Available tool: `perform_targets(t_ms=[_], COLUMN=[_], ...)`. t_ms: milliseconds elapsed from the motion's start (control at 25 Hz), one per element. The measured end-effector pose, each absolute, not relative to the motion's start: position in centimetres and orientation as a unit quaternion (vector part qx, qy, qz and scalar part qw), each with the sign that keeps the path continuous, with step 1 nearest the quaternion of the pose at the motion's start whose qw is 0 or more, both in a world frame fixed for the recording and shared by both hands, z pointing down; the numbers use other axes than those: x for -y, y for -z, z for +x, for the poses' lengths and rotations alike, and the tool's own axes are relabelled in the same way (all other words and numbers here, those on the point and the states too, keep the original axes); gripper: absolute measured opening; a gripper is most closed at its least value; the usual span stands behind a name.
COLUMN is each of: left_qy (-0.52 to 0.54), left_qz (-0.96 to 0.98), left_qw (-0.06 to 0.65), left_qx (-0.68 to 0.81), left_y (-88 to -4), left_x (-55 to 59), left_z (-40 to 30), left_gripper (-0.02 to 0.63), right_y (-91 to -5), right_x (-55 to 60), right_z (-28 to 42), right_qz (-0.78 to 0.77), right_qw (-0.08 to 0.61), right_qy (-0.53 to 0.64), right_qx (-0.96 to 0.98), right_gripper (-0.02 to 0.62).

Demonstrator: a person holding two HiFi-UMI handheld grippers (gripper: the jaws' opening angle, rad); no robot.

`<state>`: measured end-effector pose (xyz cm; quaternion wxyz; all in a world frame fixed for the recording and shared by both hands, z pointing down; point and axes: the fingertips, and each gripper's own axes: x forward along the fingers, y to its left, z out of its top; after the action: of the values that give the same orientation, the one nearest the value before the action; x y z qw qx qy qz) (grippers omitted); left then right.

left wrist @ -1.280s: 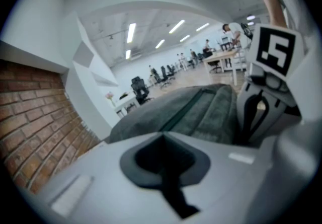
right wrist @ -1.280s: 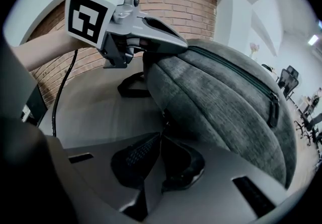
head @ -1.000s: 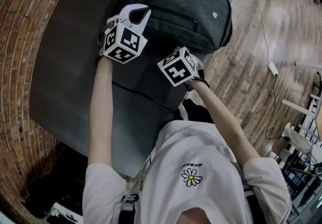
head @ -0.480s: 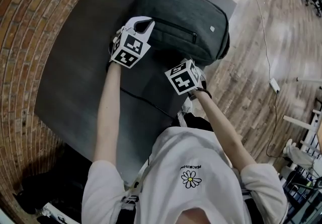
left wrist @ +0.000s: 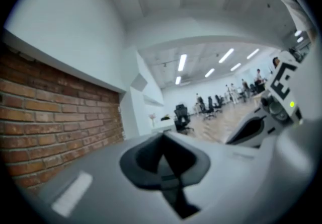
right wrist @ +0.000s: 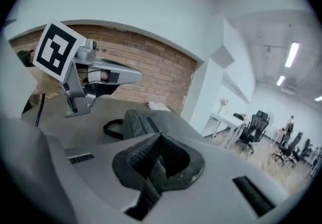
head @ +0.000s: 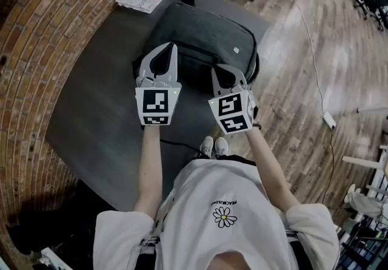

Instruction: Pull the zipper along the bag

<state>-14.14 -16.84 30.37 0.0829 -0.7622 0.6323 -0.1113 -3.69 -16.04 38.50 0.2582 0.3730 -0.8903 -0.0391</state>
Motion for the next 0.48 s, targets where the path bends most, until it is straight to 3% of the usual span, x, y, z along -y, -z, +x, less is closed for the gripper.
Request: perform_targets(t_ms=[320, 480], left_qy=[0.048, 0.060], left_qz=[-0.703, -0.694], left_qw=[0.125, 0.089], left_qx=[-0.699, -0.712], left_y=[-27.3, -30.0], left_x=[9.3, 7.5], left_z=[-11.3, -10.7], left_gripper=[0.002, 0.002], right_y=[-33.0, -33.0], right_x=[13.7, 12.6], right_z=[-0.2, 0.7], right_qz=[0.403, 0.400], right_qw=[0.165, 0.127], right_qy=[0.085, 0.045], right_qx=[0.896, 0.907], right_gripper=[0.000, 0.000])
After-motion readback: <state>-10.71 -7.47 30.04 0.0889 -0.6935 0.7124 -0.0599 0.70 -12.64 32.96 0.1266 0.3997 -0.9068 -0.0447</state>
